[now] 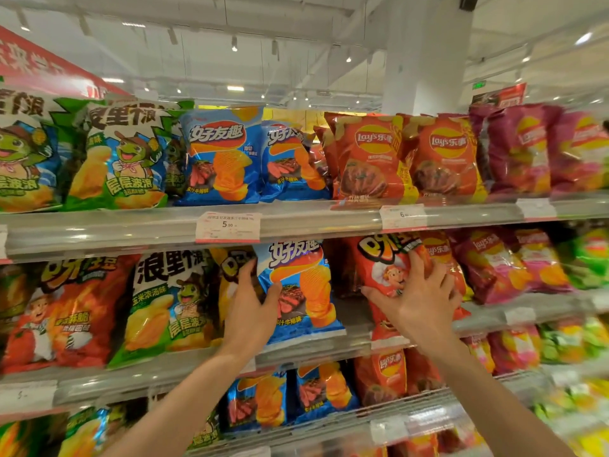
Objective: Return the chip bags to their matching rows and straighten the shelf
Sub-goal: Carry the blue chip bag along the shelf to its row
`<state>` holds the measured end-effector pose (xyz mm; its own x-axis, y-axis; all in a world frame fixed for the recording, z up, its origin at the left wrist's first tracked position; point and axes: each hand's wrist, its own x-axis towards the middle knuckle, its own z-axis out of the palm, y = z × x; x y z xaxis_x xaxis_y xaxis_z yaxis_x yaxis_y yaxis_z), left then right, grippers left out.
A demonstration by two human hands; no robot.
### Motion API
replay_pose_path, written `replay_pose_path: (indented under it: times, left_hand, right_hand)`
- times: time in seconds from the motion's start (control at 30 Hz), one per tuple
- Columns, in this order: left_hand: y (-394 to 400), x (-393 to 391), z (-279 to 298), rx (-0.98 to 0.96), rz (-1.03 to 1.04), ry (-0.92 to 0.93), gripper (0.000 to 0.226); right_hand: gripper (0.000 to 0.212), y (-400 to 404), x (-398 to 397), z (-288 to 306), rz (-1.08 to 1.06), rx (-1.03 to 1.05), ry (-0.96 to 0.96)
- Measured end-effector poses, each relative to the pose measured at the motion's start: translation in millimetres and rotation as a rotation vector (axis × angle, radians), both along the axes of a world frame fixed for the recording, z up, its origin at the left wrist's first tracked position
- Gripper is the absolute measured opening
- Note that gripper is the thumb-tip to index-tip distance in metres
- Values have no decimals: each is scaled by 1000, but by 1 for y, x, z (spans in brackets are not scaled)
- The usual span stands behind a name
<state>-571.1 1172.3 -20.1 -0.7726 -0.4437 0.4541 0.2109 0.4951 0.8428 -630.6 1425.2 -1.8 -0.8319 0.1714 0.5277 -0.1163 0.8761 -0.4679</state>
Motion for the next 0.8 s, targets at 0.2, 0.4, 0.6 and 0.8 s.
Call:
replay_pose_path:
  times: [0.2,0.4,0.6,0.8]
  left_hand:
    - [48,-48,8,-59,98,-18,59]
    - [75,-77,3,-130,113,-96,58]
    - [69,-84,-10,-97,2,-242,54]
    - [59,-44,-9,-159,9,-37,60]
  right_hand:
    - [106,51,8,-14,-33,-84,-27]
    - [108,75,18,-23,-34,-116,-80]
    - [107,84,23,-26,26,-132,-99]
    - [102,73,30,-20,228,-206,-83]
